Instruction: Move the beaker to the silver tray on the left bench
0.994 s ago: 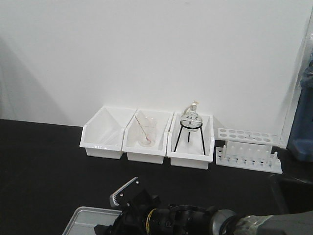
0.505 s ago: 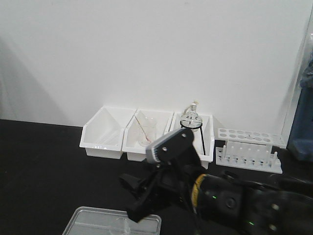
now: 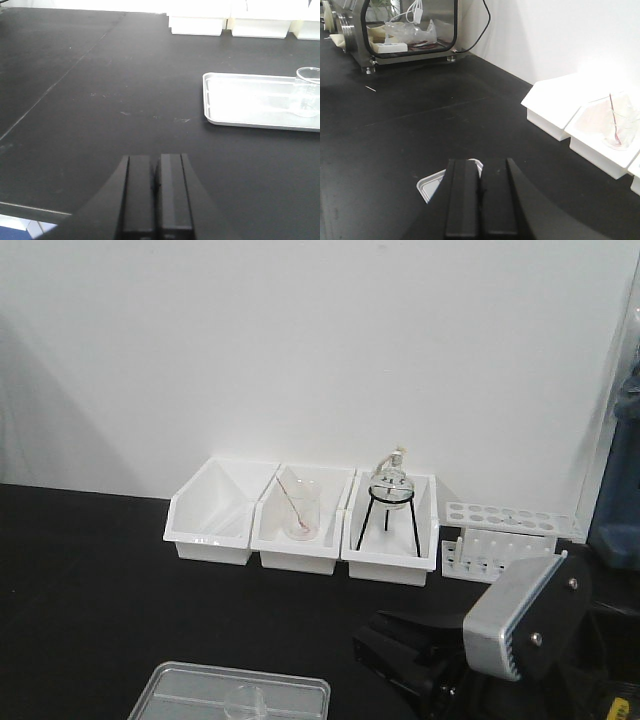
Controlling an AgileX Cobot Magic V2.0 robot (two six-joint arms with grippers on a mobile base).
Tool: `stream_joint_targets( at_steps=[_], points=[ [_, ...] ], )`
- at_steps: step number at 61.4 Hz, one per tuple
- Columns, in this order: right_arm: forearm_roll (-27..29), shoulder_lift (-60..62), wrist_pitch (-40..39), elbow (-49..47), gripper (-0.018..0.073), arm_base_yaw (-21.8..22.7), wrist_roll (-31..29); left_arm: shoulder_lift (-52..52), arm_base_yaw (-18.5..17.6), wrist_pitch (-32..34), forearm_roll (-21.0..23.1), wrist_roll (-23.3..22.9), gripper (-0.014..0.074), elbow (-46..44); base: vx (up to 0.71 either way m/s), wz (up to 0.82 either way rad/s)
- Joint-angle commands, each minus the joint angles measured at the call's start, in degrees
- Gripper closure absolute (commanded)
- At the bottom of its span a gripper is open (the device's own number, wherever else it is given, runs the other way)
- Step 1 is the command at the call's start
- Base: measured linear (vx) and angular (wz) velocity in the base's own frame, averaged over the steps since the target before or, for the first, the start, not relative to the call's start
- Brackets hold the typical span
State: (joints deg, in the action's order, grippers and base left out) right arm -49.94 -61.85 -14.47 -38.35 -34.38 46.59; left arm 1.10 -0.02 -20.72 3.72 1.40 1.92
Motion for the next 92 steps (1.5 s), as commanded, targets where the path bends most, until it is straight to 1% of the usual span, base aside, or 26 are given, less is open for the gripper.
stream_joint_targets(
  at_steps=[1,21,25,27,30,35,38,43,45,48,51,55,62,67,70,72,73,76,92],
  points=[
    [0.6,1.5,-2.9,-1.5,0.0526,0.3,0.0,0.3,-0.2,4.5,0.3,0.0,0.0595,1.1,0.00,0.00],
    [0.8,1.8,-2.8,-1.5,0.0526,0.3,0.0,0.3,-0.2,4.5,0.3,0.0,0.0595,1.1,0.00,0.00],
    [1.7,3.8,-1.1,-1.5,0.0526,0.3,-0.5,0.3,-0.2,4.5,0.3,0.0,0.0595,1.1,0.00,0.00],
    [3.1,5.2,-0.1,-1.0,0.0526,0.3,-0.9,0.3,-0.2,4.5,0.3,0.0,0.0595,1.1,0.00,0.00],
    [5.7,8.4,1.0,0.0,0.0526,0.3,-3.1,0.3,-0.2,4.5,0.3,0.0,0.0595,1.1,0.00,0.00],
    [14.4,15.5,3.7,4.2,0.0526,0.9,-12.7,0.3,-0.2,4.5,0.3,0.0,0.0595,1.1,0.00,0.00],
    [20.0,20.4,4.7,7.0,0.0526,2.4,-18.7,0.3,-0.2,4.5,0.3,0.0,0.0595,1.1,0.00,0.00],
    [32.0,29.7,5.0,13.8,0.0526,7.6,-27.7,0.3,-0.2,4.5,0.3,0.0,0.0595,1.1,0.00,0.00],
    [35.6,33.7,5.0,16.5,0.0526,10.3,-30.8,0.3,-0.2,4.5,0.3,0.0,0.0595,1.1,0.00,0.00],
    [38.7,39.3,4.9,19.9,0.0529,14.2,-33.9,0.3,-0.2,4.5,0.3,0.0,0.0595,1.1,0.00,0.00],
    [39.6,44.6,5.0,23.0,0.0547,18.6,-36.8,0.3,-0.2,4.5,0.3,0.0,0.0595,1.1,0.00,0.00],
    [40.1,51.2,5.7,27.2,0.0577,23.4,-38.9,0.3,-0.2,4.5,0.3,0.0,0.0595,1.1,0.00,0.00],
    [40.6,59.9,10.0,33.4,0.0576,29.4,-39.0,0.3,-0.2,4.5,0.3,0.0,0.0595,1.1,0.00,0.00],
    [43.4,63.5,12.0,37.8,0.0575,32.9,-39.0,0.3,-0.2,4.5,0.3,0.0,0.0595,1.1,0.00,0.00],
    [46.1,63.1,10.5,40.2,0.0575,34.8,-38.8,0.3,-0.2,4.5,0.3,0.0,0.0595,1.1,0.00,0.00],
    [48.0,62.9,10.5,40.7,0.0575,35.6,-38.8,0.4,-0.2,4.5,0.3,0.0,0.0595,1.1,0.00,0.00],
    [48.8,62.9,12.5,40.5,0.0574,35.8,-38.8,0.4,-0.2,4.5,0.3,0.0,0.0595,1.1,0.00,0.00],
    [49.9,62.9,13.5,40.4,0.0575,36.1,-38.9,0.4,-0.2,4.5,0.3,0.0,0.0595,1.1,0.00,0.01],
    [49.9,62.9,15.2,40.5,0.0573,36.1,-39.0,0.4,-0.2,4.5,0.3,0.0,0.0595,1.1,0.00,0.00]
  ],
)
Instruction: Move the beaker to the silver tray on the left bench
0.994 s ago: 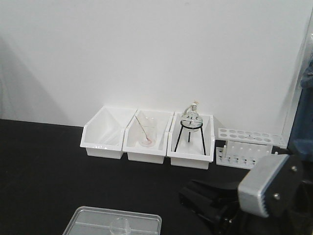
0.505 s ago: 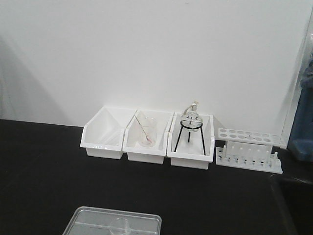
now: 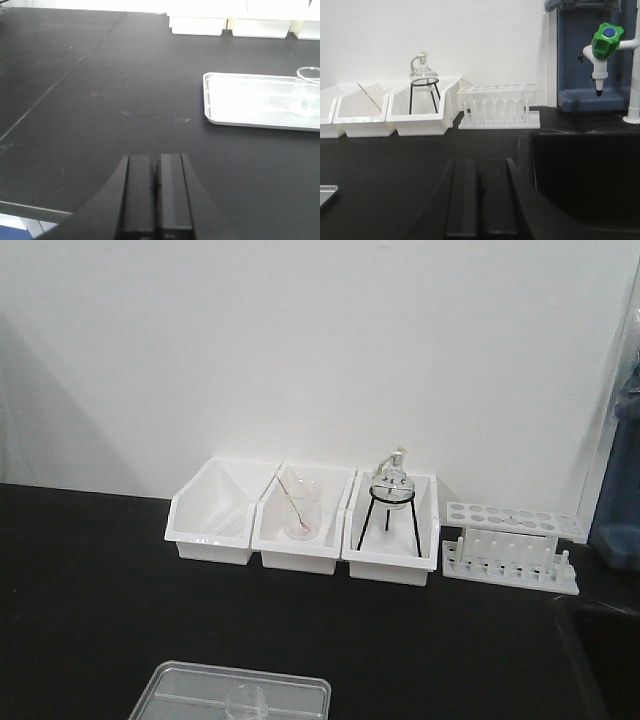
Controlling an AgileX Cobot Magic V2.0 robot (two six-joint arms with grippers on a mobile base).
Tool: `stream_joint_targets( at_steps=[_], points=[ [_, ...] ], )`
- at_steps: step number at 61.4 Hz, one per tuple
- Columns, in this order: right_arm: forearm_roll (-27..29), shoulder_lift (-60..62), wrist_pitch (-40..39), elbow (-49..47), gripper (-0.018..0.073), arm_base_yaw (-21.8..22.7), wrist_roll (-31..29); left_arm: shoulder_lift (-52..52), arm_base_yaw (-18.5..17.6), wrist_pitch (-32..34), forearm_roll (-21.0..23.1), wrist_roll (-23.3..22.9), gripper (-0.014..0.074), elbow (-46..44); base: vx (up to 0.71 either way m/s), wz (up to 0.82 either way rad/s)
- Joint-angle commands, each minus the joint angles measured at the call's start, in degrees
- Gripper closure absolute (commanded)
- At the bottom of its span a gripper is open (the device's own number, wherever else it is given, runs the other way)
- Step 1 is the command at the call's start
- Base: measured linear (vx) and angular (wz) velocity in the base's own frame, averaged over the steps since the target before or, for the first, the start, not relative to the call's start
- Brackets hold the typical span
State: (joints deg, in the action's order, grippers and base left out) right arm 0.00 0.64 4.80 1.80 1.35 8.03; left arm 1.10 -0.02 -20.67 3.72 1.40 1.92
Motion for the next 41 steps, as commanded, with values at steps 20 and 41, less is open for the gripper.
stream_joint_targets(
  at_steps=[20,41],
  points=[
    [0.0,0.4,-4.1,0.3,0.0573,0.4,-0.5,0.4,-0.2,4.4,0.3,0.0,0.0595,1.1,0.00,0.00],
    [0.0,0.4,-4.1,0.3,0.0573,0.4,-0.5,0.4,-0.2,4.4,0.3,0.0,0.0595,1.1,0.00,0.00]
  ],
)
